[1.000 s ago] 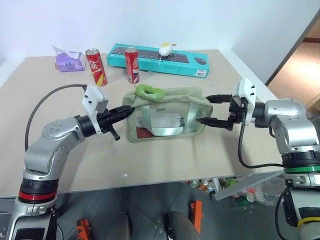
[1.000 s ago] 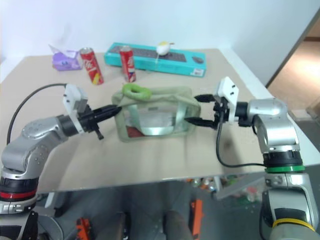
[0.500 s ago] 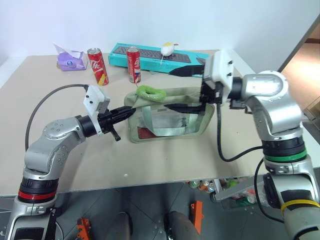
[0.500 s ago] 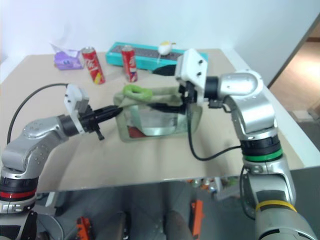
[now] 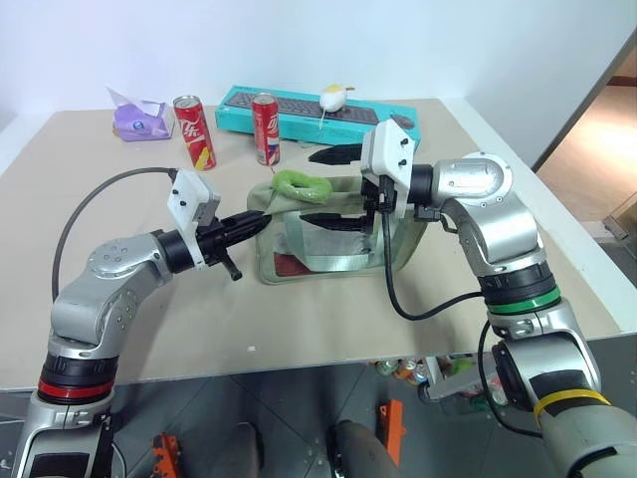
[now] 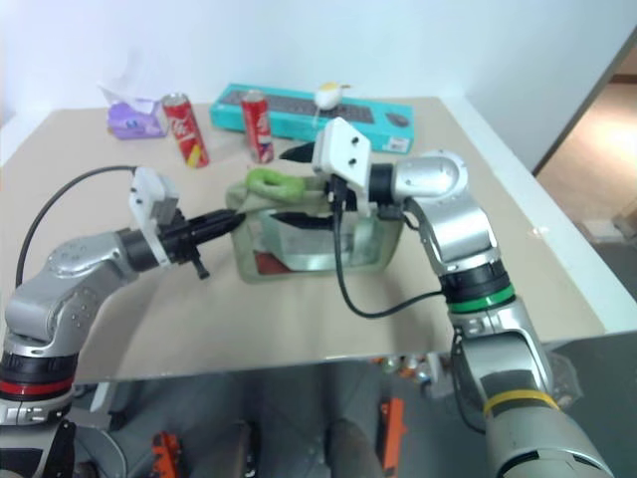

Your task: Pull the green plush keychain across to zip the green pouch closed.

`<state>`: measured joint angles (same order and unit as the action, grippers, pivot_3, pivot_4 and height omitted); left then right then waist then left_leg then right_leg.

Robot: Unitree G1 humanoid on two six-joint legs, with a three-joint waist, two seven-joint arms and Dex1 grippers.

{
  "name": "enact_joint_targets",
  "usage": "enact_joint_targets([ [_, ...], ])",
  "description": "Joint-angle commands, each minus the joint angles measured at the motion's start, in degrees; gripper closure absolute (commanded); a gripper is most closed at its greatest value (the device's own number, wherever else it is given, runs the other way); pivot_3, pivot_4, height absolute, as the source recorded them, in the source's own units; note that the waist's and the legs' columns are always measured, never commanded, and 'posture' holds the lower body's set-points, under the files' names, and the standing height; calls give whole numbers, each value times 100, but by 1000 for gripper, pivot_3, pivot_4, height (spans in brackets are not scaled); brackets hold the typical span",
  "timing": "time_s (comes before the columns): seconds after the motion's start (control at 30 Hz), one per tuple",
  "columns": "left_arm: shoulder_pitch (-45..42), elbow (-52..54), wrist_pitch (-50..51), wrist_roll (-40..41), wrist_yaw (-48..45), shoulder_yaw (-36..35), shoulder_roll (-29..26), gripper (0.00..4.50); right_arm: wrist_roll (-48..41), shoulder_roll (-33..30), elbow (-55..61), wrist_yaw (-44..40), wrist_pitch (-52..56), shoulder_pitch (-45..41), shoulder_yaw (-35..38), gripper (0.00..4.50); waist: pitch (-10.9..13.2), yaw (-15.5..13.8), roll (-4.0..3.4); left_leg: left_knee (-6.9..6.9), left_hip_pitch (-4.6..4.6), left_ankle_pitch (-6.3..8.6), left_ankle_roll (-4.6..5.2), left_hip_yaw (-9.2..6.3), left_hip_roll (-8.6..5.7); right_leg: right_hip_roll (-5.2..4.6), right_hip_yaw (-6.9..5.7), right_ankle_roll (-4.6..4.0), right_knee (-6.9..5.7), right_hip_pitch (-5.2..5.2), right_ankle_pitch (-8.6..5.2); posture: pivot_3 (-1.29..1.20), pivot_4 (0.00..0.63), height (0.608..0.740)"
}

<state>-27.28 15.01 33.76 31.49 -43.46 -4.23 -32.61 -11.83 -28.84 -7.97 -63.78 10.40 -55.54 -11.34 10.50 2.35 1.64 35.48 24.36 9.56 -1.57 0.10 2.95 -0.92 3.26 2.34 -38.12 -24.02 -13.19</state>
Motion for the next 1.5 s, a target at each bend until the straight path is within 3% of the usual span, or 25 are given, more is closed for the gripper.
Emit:
enact_joint_targets([
  [0.03,10,182,-13,-18,19,64,5,4500,66,7,-56,-20,-191,-200,75,793,0,0,0,0,0,0,0,0,0,0,0,0,0,0,0,0,150,740],
  [0.4,13,116,-67,-66,39,80,9,4500,143,-57,-189,-76,-320,-117,122,4464,0,0,0,-1,0,0,0,-1,0,0,-1,0,0,-1,0,0,150,740],
  [0.8,-25,-39,-126,-324,326,87,128,4500,49,-112,-234,108,-485,-523,434,4464,0,3,0,-2,-1,0,0,-1,0,1,0,-1,0,-1,0,0,150,740],
  [1.5,-230,-588,-994,-676,305,-137,116,4500,113,-848,-715,87,-987,-915,721,4464,1,0,-1,-6,9,0,0,1,-1,0,1,-2,2,-12,-2,0,150,740],
])
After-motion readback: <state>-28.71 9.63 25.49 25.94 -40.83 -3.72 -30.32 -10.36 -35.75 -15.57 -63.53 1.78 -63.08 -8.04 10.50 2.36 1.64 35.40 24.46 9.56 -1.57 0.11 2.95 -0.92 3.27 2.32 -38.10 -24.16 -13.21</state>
